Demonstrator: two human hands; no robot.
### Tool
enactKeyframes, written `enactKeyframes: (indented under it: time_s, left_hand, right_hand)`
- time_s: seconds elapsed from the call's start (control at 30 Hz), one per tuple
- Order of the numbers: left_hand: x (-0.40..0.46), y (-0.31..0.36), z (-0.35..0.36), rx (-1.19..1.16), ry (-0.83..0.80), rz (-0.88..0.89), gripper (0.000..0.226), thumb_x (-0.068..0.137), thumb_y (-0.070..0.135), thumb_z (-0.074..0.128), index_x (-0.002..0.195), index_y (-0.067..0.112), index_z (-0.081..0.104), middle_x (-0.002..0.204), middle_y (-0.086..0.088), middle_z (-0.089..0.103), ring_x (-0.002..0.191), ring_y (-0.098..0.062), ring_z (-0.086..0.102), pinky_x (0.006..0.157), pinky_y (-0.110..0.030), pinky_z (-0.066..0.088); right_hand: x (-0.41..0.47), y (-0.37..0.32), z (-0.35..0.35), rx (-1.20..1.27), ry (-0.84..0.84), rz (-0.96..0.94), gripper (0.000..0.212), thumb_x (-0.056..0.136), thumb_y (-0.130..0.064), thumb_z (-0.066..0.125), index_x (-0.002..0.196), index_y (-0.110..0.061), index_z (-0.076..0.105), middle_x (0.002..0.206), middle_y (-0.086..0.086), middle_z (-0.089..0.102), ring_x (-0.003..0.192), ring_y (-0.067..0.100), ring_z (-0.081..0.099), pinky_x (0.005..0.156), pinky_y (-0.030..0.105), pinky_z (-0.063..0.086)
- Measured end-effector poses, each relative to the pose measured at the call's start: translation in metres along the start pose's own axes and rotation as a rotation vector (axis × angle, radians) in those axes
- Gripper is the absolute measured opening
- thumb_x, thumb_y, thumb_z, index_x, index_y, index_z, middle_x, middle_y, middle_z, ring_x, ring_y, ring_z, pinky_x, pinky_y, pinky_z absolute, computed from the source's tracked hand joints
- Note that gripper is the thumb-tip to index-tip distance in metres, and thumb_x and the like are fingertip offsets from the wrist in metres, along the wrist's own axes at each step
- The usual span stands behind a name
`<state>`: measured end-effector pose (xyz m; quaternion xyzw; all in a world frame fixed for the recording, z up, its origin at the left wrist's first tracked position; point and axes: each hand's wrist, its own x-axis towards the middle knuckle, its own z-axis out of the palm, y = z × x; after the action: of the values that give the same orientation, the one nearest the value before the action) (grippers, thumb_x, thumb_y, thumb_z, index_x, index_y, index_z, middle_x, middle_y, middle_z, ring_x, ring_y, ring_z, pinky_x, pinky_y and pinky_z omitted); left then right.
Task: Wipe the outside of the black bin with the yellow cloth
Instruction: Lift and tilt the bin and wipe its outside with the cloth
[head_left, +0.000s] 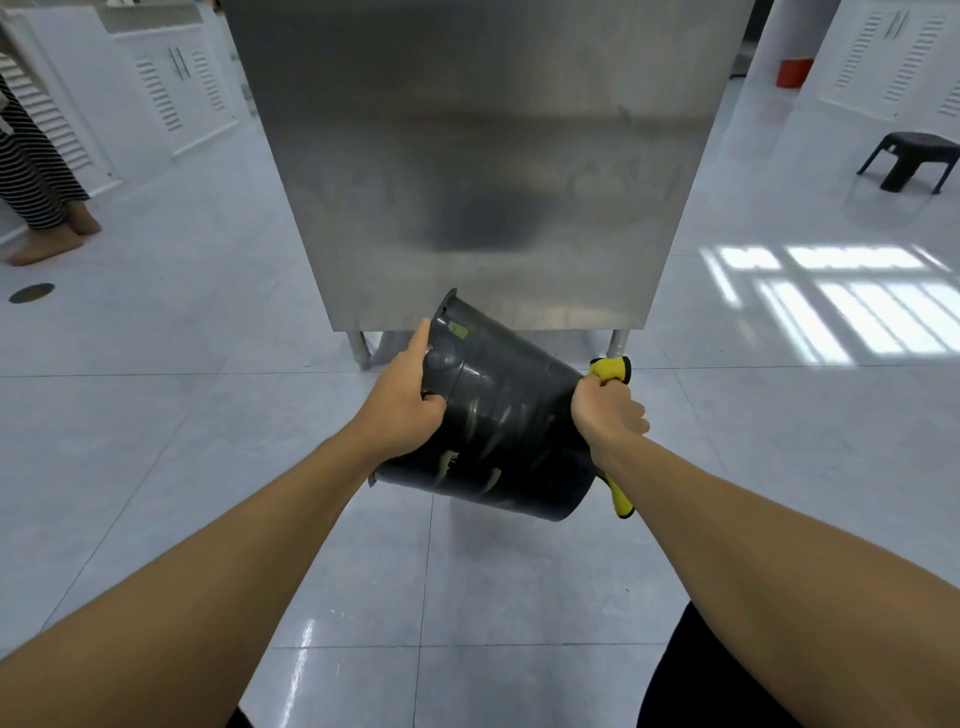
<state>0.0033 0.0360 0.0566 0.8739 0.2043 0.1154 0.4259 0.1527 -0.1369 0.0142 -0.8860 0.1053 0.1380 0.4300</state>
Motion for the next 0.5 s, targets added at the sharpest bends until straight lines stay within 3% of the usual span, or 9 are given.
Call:
enactKeyframes:
  time_s: [0.1, 0.23, 0.4, 0.5]
  left_hand:
    - [-0.001, -0.002, 0.007, 0.001, 0.075, -0.036, 0.049, 0.09, -0.002, 0.054, 0.134, 0.017, 0.045, 0.103, 0.003, 0.06, 0.093, -0.013, 0.061, 0.061, -0.012, 0.046]
    - [0.002, -0.002, 0.008, -0.11, 0.091, -0.064, 0.029, 0.099, 0.002, 0.048, 0.121, 0.02, 0.057, 0.106, -0.003, 0.068, 0.1, -0.024, 0.066, 0.081, -0.034, 0.058]
    - [0.006, 0.012, 0.003, -0.217, 0.147, 0.026, 0.032, 0.104, 0.006, 0.047, 0.134, 0.01, 0.06, 0.119, 0.0, 0.068, 0.108, -0.013, 0.064, 0.086, -0.019, 0.054]
    - [0.004, 0.019, 0.009, -0.236, 0.16, 0.068, 0.031, 0.104, 0.008, 0.049, 0.131, 0.013, 0.062, 0.11, 0.01, 0.068, 0.101, -0.004, 0.064, 0.087, -0.022, 0.056]
  right_hand:
    - [-0.003, 0.0, -0.003, -0.072, 0.018, -0.067, 0.054, 0.108, -0.042, 0.025, 0.136, -0.006, 0.054, 0.14, 0.021, 0.047, 0.13, 0.038, 0.042, 0.105, 0.048, 0.036]
    - [-0.001, 0.006, 0.0, -0.153, 0.018, -0.096, 0.052, 0.107, -0.041, 0.027, 0.13, -0.005, 0.057, 0.137, 0.02, 0.048, 0.127, 0.039, 0.043, 0.104, 0.048, 0.037]
    - [-0.009, 0.007, 0.013, -0.223, 0.036, -0.17, 0.055, 0.107, -0.043, 0.024, 0.119, -0.005, 0.062, 0.132, 0.019, 0.052, 0.122, 0.039, 0.046, 0.103, 0.049, 0.038]
    - [-0.026, 0.002, 0.025, -0.175, 0.028, -0.288, 0.057, 0.106, -0.042, 0.024, 0.126, -0.004, 0.061, 0.135, 0.02, 0.055, 0.126, 0.041, 0.044, 0.108, 0.054, 0.036]
